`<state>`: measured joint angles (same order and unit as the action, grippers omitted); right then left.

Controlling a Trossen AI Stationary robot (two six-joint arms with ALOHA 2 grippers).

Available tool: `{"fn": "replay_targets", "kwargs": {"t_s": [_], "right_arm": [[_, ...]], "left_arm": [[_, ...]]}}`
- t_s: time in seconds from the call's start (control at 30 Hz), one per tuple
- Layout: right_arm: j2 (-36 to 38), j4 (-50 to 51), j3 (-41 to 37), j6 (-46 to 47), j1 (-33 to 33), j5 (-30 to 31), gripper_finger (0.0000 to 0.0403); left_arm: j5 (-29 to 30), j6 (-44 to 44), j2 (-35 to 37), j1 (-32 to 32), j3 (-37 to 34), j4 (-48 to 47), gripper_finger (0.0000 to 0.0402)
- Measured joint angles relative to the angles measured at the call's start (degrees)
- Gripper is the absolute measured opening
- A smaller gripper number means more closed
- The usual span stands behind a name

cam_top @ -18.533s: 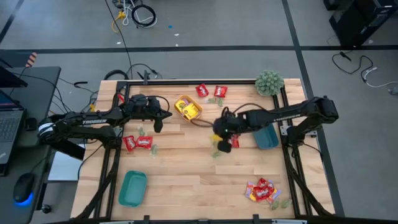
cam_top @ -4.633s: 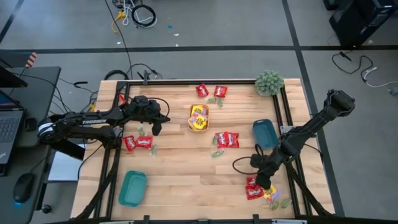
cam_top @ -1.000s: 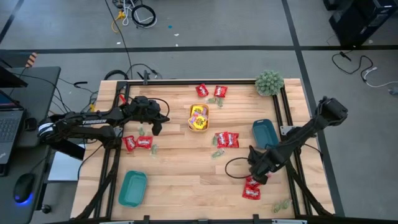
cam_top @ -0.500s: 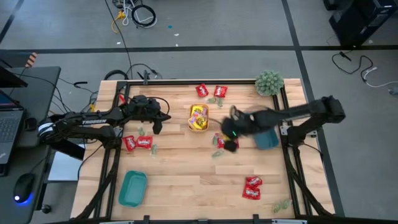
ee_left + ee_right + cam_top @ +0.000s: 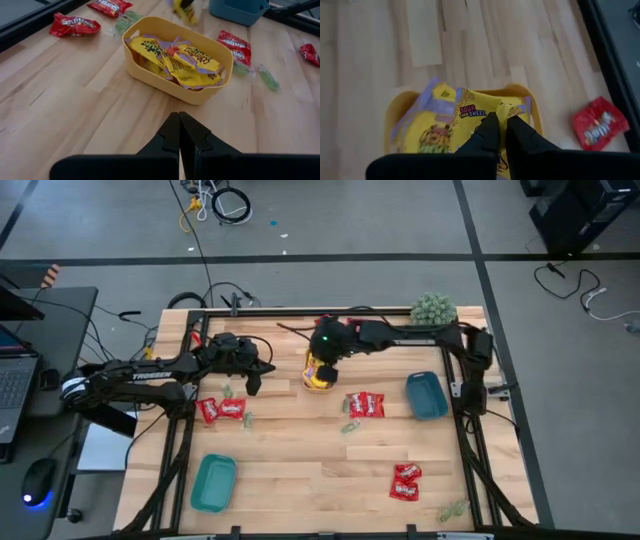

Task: Sort candy
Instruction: Put the yellow packet of candy into the yellow bin

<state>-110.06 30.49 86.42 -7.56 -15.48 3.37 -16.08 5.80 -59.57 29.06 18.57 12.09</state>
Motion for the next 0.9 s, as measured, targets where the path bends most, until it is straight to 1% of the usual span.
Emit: {"fn": "replay_targets", "kwargs": {"t_s": [0.17,0.27,0.4,0.57,0.7,0.77,0.8,0.83,0.9], "right_arm": [[-4.7,0.4,1.2,-1.5,-1.6,-0.2,0.0027],[-6.0,1.0,1.2,-1.7,-1.9,-0.1,0.005],[-6.0,1.6,1.2,-1.7,-1.4,0.3,0.0102],[-3.7,1.7,1.2,-1.6,-0.3,4.5,0.018],[-0.9,1.7,1.2,-0.9,0.1,4.7,0.0222],[0.3,1.8,1.2,-0.1,0.4,4.2,0.0223],[0.7,1.7,1.3,-0.1,0.6,3.9,0.0215],[0.8,0.7,0.9,-0.1,0.8,3.5,0.0201],[0.8,-2.4,-1.4,0.1,0.9,2.4,0.016]], "left_arm": [[0.0,-0.9,0.0,0.0,0.0,-0.2,0.0001],[0.0,-1.1,0.0,0.0,0.0,-0.7,0.0001],[0.0,-1.1,0.0,0.0,0.0,-0.7,0.0001],[0.0,-1.1,0.0,0.0,0.0,-0.7,0.0004],[0.0,-1.1,0.0,0.0,0.0,-0.7,0.0004],[0.0,-1.1,0.0,0.0,0.0,-0.7,0.0004],[0.0,-1.1,0.0,0.0,0.0,-0.7,0.0004],[0.0,-1.2,0.0,0.0,0.0,-0.7,0.0005],[0.0,-1.4,0.0,0.0,0.0,-0.7,0.0005]]}}
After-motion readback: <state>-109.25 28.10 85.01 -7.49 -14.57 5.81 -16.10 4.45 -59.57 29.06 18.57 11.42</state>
